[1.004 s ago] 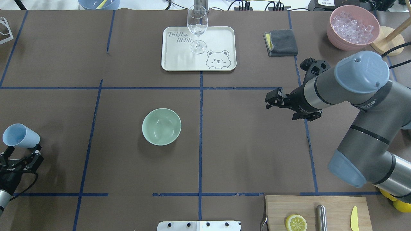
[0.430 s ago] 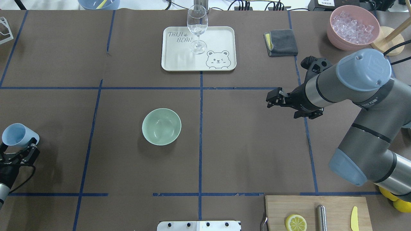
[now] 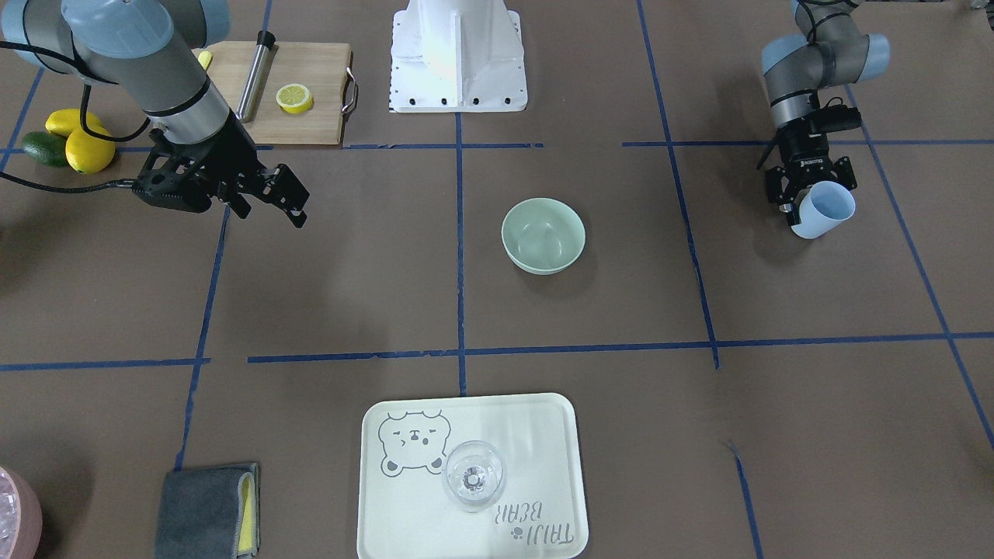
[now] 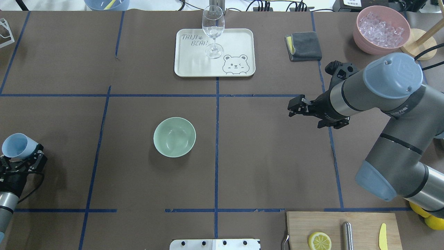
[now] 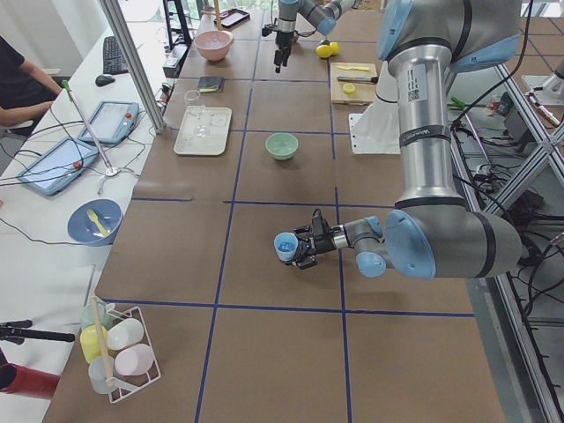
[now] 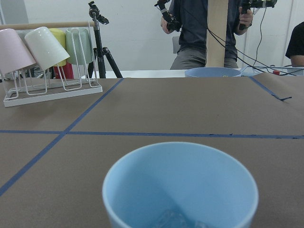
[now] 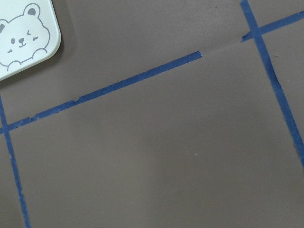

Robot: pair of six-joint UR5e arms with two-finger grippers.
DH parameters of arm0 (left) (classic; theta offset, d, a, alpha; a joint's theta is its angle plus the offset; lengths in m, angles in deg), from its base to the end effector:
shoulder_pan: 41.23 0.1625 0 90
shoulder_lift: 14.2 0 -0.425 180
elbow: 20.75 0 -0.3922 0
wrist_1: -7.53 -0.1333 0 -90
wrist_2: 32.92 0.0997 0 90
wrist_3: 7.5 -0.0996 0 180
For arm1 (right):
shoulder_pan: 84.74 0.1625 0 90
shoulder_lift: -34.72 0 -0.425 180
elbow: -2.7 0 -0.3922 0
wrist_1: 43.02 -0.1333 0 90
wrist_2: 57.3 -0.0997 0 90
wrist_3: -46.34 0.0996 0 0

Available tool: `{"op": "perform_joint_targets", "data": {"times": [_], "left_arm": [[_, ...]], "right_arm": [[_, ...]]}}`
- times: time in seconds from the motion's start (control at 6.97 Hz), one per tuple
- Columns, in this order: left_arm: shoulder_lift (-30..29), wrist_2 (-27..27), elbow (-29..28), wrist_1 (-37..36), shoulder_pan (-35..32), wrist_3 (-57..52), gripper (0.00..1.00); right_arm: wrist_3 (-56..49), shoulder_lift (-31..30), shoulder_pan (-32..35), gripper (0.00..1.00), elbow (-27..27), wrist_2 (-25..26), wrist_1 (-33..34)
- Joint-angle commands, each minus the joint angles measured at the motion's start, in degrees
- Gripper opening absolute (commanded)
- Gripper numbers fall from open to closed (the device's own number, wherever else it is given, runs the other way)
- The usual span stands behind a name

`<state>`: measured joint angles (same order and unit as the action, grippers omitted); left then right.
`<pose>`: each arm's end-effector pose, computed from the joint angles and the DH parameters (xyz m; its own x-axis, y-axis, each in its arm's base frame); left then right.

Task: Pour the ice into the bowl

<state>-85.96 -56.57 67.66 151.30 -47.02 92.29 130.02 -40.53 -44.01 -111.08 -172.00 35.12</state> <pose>0.3165 -0.2578 0.6767 0.7200 -0.1416 -0.6794 0.6816 0.3282 0.6539 -0.3557 -0.4272 0.3101 0.5186 0.3146 0.7950 -0.2935 0.9388 -0.1800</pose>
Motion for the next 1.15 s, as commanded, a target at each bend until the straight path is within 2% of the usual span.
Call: {"op": "perform_joint_targets", "data": {"times": [0.0, 0.14, 0.29, 0.43, 0.57, 0.72, 0.86, 1.0], "left_arm": [[-0.23, -0.26, -0.60, -0.07, -1.86, 0.05, 0.93], [-0.31, -0.35, -0.51, 0.02, -1.86, -0.04, 0.75], [-0.31, -0.26, -0.43, 0.02, -1.86, -1.08, 0.37], [-0.31, -0.26, -0.16, 0.98, -2.65, -4.40, 0.10], [-0.31, -0.35, -0.07, 8.21, -3.87, -8.87, 0.00], [-1.71, -0.35, 0.71, 19.33, -4.93, -26.31, 0.00], [-6.42, -0.35, 0.89, 31.80, -6.25, -40.24, 0.00], [-8.21, -1.22, 1.07, 34.97, -6.17, -45.25, 0.00]], "right_arm": [[0.00, 0.01, -0.03, 1.00, -0.04, 0.00, 0.00], [0.00, 0.01, 0.05, 1.00, -0.04, 0.00, 0.00], [0.00, 0.01, -0.03, 1.00, -0.04, 0.00, 0.00], [0.00, 0.01, -0.03, 1.00, -0.04, 0.08, 0.00], [0.00, 0.01, -0.03, 1.00, -0.04, 0.00, 0.00], [0.00, 0.01, -0.03, 1.00, -0.04, 0.08, 0.00], [0.00, -0.08, -0.03, 1.00, -0.04, 0.00, 0.00], [0.00, -0.17, 0.05, 1.00, -0.04, 0.00, 0.00]]}}
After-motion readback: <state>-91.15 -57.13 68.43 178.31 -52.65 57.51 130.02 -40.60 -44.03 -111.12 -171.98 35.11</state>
